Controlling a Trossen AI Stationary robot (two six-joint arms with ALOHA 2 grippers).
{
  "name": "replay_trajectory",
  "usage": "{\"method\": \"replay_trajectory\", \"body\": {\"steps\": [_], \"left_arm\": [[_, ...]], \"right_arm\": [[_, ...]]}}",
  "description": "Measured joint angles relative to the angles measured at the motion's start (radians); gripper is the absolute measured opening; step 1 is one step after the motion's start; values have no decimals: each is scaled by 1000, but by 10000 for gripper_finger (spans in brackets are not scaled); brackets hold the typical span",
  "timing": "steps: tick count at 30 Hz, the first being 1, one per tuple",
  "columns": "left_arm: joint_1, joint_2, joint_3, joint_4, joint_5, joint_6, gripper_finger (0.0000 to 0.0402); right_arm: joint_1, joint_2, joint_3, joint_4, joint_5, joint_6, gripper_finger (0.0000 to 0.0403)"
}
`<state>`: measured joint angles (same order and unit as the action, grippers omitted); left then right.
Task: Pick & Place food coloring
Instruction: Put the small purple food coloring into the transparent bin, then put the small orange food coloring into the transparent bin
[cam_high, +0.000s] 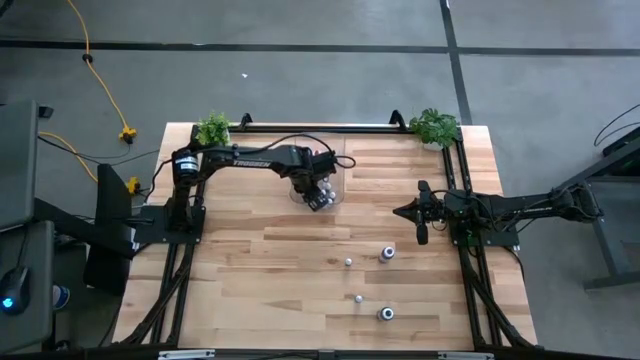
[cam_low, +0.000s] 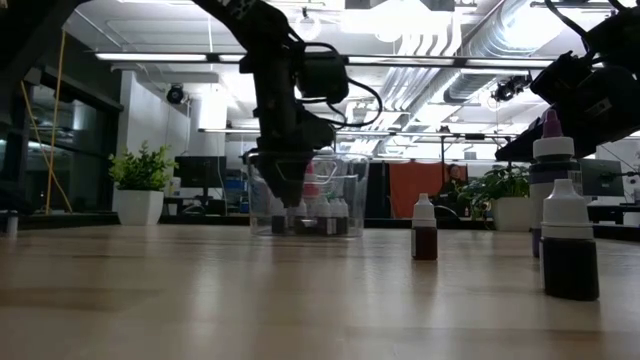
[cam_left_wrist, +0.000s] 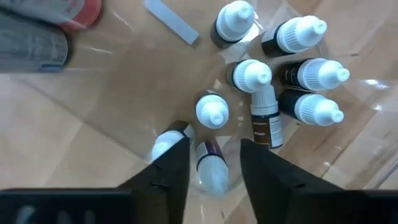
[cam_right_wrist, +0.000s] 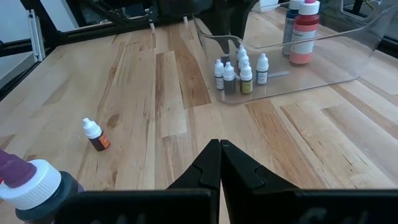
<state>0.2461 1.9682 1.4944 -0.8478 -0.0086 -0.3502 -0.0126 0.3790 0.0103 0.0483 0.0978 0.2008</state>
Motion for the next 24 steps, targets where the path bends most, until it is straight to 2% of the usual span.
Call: {"method": "replay_trajectory", "body": {"steps": [4, 8, 12, 24], "left_arm": [[-12, -1, 0, -1, 2, 6, 168], [-12, -1, 13, -29, 20, 6, 186], [-12, -2, 42, -47, 21, 6, 189], [-60, -2, 231, -132, 14, 34, 189]], "right_arm": [[0, 0, 0, 0, 0, 0, 0], [0, 0, 0, 0, 0, 0, 0], [0, 0, 0, 0, 0, 0, 0], [0, 0, 0, 0, 0, 0, 0]]}}
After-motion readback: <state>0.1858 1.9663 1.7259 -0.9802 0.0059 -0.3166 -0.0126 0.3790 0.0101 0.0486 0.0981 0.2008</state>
